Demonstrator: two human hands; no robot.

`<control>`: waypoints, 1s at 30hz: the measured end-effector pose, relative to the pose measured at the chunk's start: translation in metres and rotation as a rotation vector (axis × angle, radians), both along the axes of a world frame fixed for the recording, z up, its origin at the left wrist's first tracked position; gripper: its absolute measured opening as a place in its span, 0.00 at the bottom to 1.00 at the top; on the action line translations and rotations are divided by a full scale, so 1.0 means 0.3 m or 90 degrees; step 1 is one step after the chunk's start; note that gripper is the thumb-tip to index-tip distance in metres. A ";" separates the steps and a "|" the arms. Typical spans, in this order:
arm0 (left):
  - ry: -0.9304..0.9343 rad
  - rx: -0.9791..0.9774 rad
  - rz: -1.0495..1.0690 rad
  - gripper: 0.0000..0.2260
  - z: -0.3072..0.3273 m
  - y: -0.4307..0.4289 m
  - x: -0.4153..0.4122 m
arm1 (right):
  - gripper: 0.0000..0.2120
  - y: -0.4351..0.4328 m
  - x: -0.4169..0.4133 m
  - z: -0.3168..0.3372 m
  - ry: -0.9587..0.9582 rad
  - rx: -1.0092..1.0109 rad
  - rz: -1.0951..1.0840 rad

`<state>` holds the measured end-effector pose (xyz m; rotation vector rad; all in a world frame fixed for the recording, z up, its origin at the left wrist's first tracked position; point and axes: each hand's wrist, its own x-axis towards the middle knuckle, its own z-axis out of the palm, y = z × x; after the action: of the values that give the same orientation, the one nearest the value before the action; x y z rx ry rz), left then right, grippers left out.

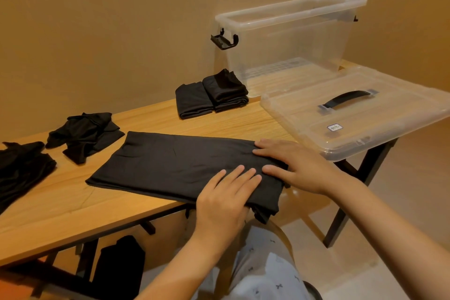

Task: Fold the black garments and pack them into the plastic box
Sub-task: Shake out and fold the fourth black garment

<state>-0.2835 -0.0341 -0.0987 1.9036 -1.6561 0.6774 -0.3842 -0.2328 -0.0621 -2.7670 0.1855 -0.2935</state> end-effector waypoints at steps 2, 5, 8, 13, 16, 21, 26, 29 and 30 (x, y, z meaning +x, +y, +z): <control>0.130 -0.004 0.020 0.22 0.037 0.022 -0.018 | 0.35 -0.009 -0.010 0.003 0.025 0.036 0.020; 0.330 0.003 0.090 0.25 0.084 0.065 -0.022 | 0.40 -0.017 -0.023 0.010 0.037 0.089 0.045; 0.530 -0.032 0.090 0.21 0.122 0.091 -0.010 | 0.42 0.001 -0.033 -0.002 0.051 0.019 0.065; 0.669 -0.094 0.033 0.16 0.190 0.115 -0.003 | 0.22 0.060 0.021 -0.072 -0.186 0.053 0.038; 0.699 -0.092 0.016 0.17 0.204 0.143 0.025 | 0.12 0.078 0.030 -0.071 -0.267 0.139 0.025; 0.624 -0.008 -0.021 0.21 0.196 0.188 0.073 | 0.10 0.107 0.001 -0.088 -0.273 0.270 0.028; 0.608 0.099 -0.046 0.16 0.212 0.164 0.127 | 0.07 0.123 -0.048 -0.056 -0.207 0.386 0.018; 0.626 0.145 -0.044 0.14 0.227 0.136 0.180 | 0.06 0.141 -0.069 -0.034 -0.198 0.420 0.012; 0.637 0.164 -0.060 0.14 0.236 0.126 0.192 | 0.07 0.144 -0.076 -0.031 -0.204 0.413 0.008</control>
<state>-0.2260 0.0037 -0.0278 1.8218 -1.1619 -0.5115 -0.4070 -0.1895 -0.0713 -2.0493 0.1469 -0.5548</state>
